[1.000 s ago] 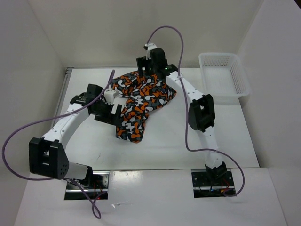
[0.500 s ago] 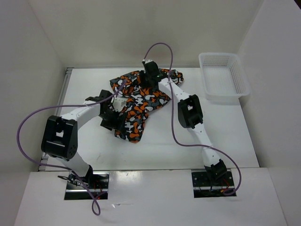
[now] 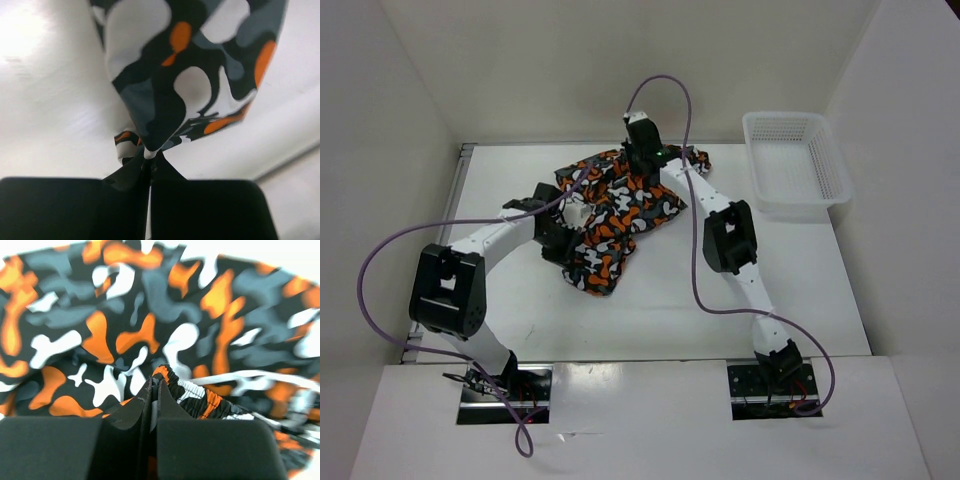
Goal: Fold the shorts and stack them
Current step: Flatten the shorts out
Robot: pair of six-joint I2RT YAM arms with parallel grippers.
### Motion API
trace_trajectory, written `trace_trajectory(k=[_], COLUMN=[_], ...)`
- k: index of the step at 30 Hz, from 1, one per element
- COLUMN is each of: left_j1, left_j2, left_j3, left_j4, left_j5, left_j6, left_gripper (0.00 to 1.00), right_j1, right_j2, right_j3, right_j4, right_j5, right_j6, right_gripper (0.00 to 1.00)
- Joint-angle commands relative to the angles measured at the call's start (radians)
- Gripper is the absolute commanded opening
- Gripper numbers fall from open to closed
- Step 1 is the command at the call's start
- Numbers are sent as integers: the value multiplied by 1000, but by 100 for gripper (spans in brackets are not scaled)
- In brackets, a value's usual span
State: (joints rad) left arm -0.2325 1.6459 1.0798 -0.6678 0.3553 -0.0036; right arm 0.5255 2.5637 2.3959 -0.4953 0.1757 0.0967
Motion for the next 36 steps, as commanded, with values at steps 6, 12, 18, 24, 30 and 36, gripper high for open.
trace_trajectory(k=[6, 12, 18, 24, 30, 36], left_j1=[70, 30, -96, -189, -199, -199], left_j2=[-100, -219, -443, -564, -575, -499], left_j3=[363, 503, 181, 135, 135, 25], left_j4=[189, 165, -42, -416, -578, -442], left_j5=[-685, -786, -667, -314, -188, -379], left_j6=[4, 4, 4, 4, 4, 4], left_gripper=[0, 0, 0, 52, 63, 64], right_j1=[-33, -45, 5, 87, 67, 27], right_j2=[-277, -337, -627, -1028, -1232, -1165], right_j3=[300, 436, -197, -1016, -1301, -1215], right_j4=[92, -150, -223, -233, -293, -230], right_j5=[145, 125, 13, -197, -226, -228], right_j6=[-167, -167, -212, -247, -359, -325], right_gripper=[0, 0, 0, 62, 90, 88])
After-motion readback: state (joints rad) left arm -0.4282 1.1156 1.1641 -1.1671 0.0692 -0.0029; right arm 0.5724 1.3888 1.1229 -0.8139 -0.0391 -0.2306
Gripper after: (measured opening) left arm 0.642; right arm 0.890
